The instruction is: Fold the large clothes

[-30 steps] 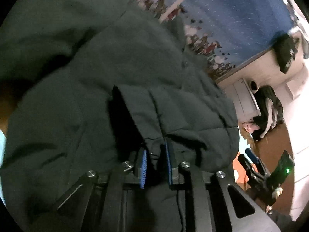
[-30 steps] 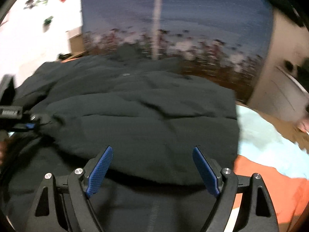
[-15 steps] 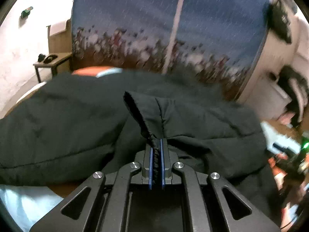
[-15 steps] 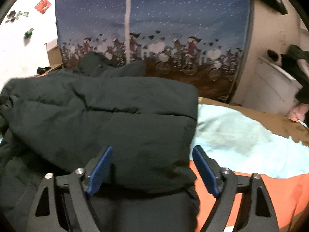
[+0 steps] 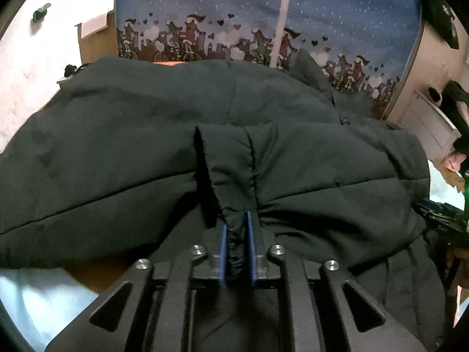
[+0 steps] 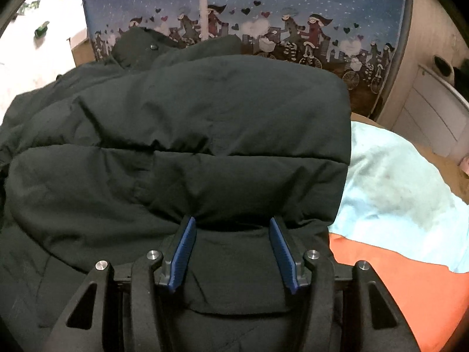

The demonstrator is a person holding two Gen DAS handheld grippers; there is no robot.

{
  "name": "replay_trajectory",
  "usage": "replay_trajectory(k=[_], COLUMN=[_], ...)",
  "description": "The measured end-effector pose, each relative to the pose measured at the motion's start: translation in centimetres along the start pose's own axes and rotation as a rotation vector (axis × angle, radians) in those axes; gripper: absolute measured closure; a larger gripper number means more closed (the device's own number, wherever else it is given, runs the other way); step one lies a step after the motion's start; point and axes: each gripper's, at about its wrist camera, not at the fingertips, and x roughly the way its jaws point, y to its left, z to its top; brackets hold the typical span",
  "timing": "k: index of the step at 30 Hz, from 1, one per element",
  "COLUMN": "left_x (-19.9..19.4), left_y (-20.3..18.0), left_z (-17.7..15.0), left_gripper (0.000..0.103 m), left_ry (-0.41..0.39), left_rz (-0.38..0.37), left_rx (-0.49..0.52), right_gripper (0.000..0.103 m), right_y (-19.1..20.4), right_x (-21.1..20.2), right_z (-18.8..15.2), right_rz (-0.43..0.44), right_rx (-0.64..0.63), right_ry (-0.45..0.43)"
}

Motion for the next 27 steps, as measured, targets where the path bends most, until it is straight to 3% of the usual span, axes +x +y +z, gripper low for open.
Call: replay_trajectory(k=[2,3,4,6,9,13,17,21,23,27], left_x=[-1.2,-2.2,-3.1,-5.6,-8.9,-11.9,-14.3,-16.7,-17.5,-17.1], left_y=[0.1,0.7,0.8,2.4,5.4,10.2,17.4,23.9,26.6,30.7], left_z=[0.1,-0.2,-0.1,-0.6,-1.7,-3.0,-5.1,-7.1,-8.0,-9.4], left_gripper=[0.079,0.066,0.052,0.039,0.036,0.036,0.036,0.036,0.036,0.036], left_ry=[0.006,0.004,-0.009,-0.065,-0.117,-0.135,-0.152,-0.195,-0.211,-0.176], left_rz=[0.028,0.022,0.005,-0.016,0.004,0.076,0.087,0.147,0.172,0.178], left_rx=[-0.013,-0.046,-0.073,-0.148,-0.238,-0.360,-0.562,-0.737,-0.805,-0.891], right_gripper=[0.052,0.049,0.038,0.022,0.020,0.019,0.019,0.018,0.018,0.018], right_y=[0.3,0.5,0.8,1.9,5.2,13.3,21.0,27.4,29.8,32.7], right_x=[-0.4,-0.7,-1.1,-2.4,-3.8,-4.4,-3.8,-2.9,-2.2,0.0], right_z=[0.1,0.2,0.4,0.7,1.6,2.8,3.3,3.8,4.3,5.3], right_rz=[-0.018,-0.028,-0.036,-0.009,0.052,0.155,0.255,0.309,0.293,0.149], right_rx=[-0.007,-0.002,0.008,0.038,0.000,-0.154,-0.290,-0.376,-0.397,-0.405], right_ry=[-0.001,-0.004,-0.019,-0.065,-0.120,-0.153,-0.155,-0.148,-0.154,-0.188])
